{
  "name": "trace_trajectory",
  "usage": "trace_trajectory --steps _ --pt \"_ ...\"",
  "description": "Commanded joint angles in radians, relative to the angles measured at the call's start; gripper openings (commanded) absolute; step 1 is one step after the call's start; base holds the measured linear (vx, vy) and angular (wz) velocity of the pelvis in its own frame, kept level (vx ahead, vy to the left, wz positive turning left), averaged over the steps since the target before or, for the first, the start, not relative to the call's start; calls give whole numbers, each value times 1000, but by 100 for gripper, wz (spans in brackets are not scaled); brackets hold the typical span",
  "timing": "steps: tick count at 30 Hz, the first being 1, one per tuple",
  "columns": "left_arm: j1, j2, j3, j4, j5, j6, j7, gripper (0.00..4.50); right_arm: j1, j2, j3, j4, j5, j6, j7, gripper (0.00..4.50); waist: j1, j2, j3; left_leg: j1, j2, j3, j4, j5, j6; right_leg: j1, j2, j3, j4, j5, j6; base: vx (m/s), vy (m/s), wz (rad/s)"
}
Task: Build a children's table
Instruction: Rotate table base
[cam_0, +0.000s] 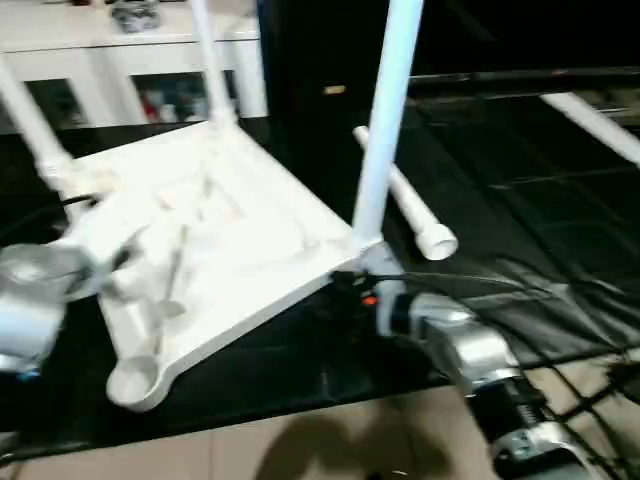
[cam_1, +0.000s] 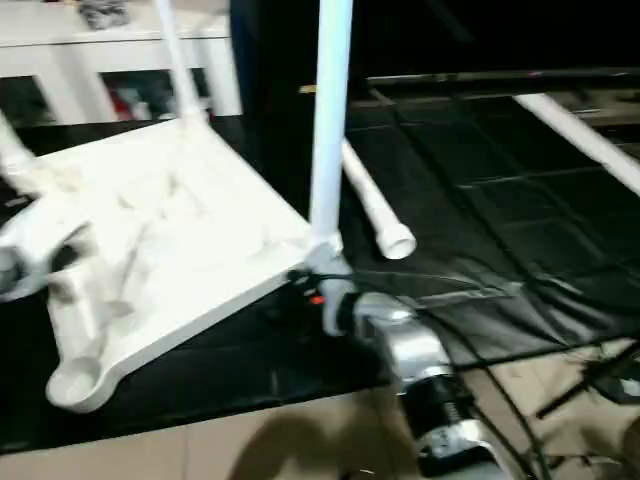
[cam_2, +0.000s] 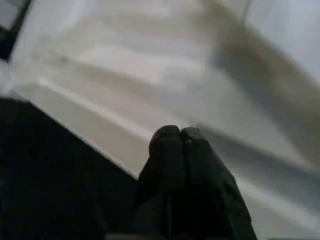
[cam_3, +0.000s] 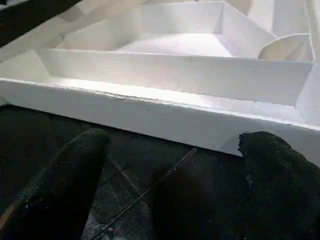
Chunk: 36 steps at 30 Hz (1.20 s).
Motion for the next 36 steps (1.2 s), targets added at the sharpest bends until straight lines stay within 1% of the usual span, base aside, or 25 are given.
trace_trajectory --steps 1,2,3,4,6,7,8,9,11,14,15,16,18,20,23,24,25,28,29,30,32,33,34,35,36 --pt "22 -7 -30 -9 0 18 -17 6 -20 1 3 25 -16 -7 -22 450 0 17 -60 -3 -24 19 -79 -258 22 64 -28 34 -66 -366 -167 0 0 0" --pt "40 -19 -37 -18 -5 32 -36 6 -26 2 3 42 -24 -11 -36 450 0 19 -61 -2 -24 19 -79 -257 19 65 -30 34 -67 -364 -170 0 0 0" --pt "52 -16 -52 -22 2 46 -48 6 -30 3 3 51 -28 -14 -44 450 -1 17 -61 -2 -24 20 -79 -259 17 63 -29 34 -68 -365 -171 0 0 0" --pt "61 -5 -70 -23 14 53 -61 6 -32 3 2 57 -30 -17 -49 450 0 15 -63 -2 -25 20 -78 -254 18 65 -29 35 -66 -358 -173 0 0 0" --pt "81 17 -99 -38 27 80 -81 6 -40 7 -3 70 -31 -20 -62 450 0 16 -62 -3 -24 20 -79 -255 20 65 -29 35 -66 -352 -178 0 0 0" --pt "95 41 -124 -54 28 100 -104 6 -46 10 -5 80 -32 -24 -69 450 0 14 -62 -4 -24 19 -79 -253 21 66 -29 35 -64 -346 -179 0 0 0" --pt "106 61 -146 -70 26 111 -129 6 -51 12 -5 90 -33 -29 -74 450 0 14 -62 -5 -24 18 -80 -253 21 68 -30 35 -63 -347 -179 0 0 0" --pt "116 77 -163 -87 15 119 -155 6 -58 15 -6 101 -35 -36 -79 450 -3 13 -62 -11 -24 14 -81 -250 20 73 -32 34 -59 -351 -178 0 0 0" --pt "136 81 -171 -127 -34 125 -208 6 -71 21 -11 124 -36 -47 -92 450 -9 14 -60 -7 -25 17 -80 -256 20 67 -30 36 -63 -353 -184 0 0 0" --pt "160 65 -169 -213 -132 132 -303 6 -102 38 -27 171 -33 -65 -114 450 -10 14 -60 -5 -23 18 -79 -254 15 66 -33 38 -60 -344 -204 0 0 0" --pt "167 63 -171 -237 -156 129 -331 6 -111 42 -31 183 -33 -71 -122 450 -9 14 -59 -1 -24 20 -79 -267 15 62 -31 37 -63 -355 -207 0 0 0" --pt "172 65 -178 -261 -180 145 -358 6 -122 47 -35 199 -33 -76 -130 450 -8 19 -58 0 -25 20 -78 -276 15 62 -30 37 -63 -358 -203 0 0 0" --pt "186 77 -197 -309 -219 160 -408 6 -146 56 -42 231 -31 -87 -146 450 -11 16 -59 -3 -25 18 -81 -279 10 66 -30 36 -59 -359 -201 0 0 0" --pt "189 78 -208 -344 -252 189 -437 6 -170 65 -48 263 -29 -99 -159 450 -15 16 -59 -3 -24 19 -80 -277 8 65 -30 37 -58 -342 -209 0 0 0" --pt "172 30 -197 -387 -313 203 -464 6 -206 81 -59 315 -32 -121 -183 450 -22 13 -60 -6 -27 21 -77 -254 10 69 -28 37 -56 -321 -215 0 0 0" --pt "172 30 -197 -387 -313 203 -464 6 -206 81 -59 315 -32 -121 -183 450 -24 13 -61 -8 -28 21 -76 -246 12 72 -29 37 -56 -320 -215 0 0 0" --pt "158 -3 -187 -406 -348 209 -467 6 -217 87 -63 331 -33 -129 -188 450 -26 13 -62 -9 -28 21 -75 -237 14 73 -28 37 -54 -316 -216 0 0 0" --pt "133 -48 -198 -419 -369 207 -460 6 -226 93 -65 347 -35 -138 -190 450 -28 12 -62 -8 -28 23 -74 -233 18 72 -26 36 -55 -317 -215 0 0 0" --pt "118 -73 -209 -407 -365 195 -449 6 -229 95 -64 353 -35 -142 -191 450 -28 17 -62 -7 -28 22 -74 -235 18 72 -26 36 -56 -318 -215 0 0 0" --pt "103 -98 -217 -389 -357 177 -431 6 -234 97 -65 363 -36 -149 -191 450 -30 14 -63 -10 -28 22 -74 -233 18 74 -26 35 -56 -313 -215 0 0 0" --pt "47 -180 -226 -289 -292 112 -327 6 -239 99 -66 380 -39 -163 -192 450 -30 12 -64 -8 -31 25 -70 -228 21 73 -24 35 -58 -307 -214 0 0 0" --pt "43 -185 -226 -282 -286 107 -319 6 -239 99 -66 382 -39 -164 -192 450 -29 13 -64 -8 -32 25 -69 -232 23 73 -22 34 -60 -314 -209 0 0 0" --pt "23 -205 -225 -237 -259 82 -277 6 -239 98 -67 382 -40 -165 -193 450 -29 16 -65 -10 -33 24 -69 -230 23 77 -23 33 -62 -318 -202 0 0 0" --pt "4 -220 -222 -196 -235 62 -237 6 -240 98 -68 385 -42 -168 -194 450 -29 13 -66 -12 -32 23 -69 -231 22 78 -25 32 -61 -320 -199 0 0 0" --pt "4 -220 -222 -196 -235 62 -237 6 -240 98 -68 385 -42 -168 -194 450 -31 12 -67 -13 -33 22 -69 -229 24 79 -25 31 -61 -328 -193 0 0 0"
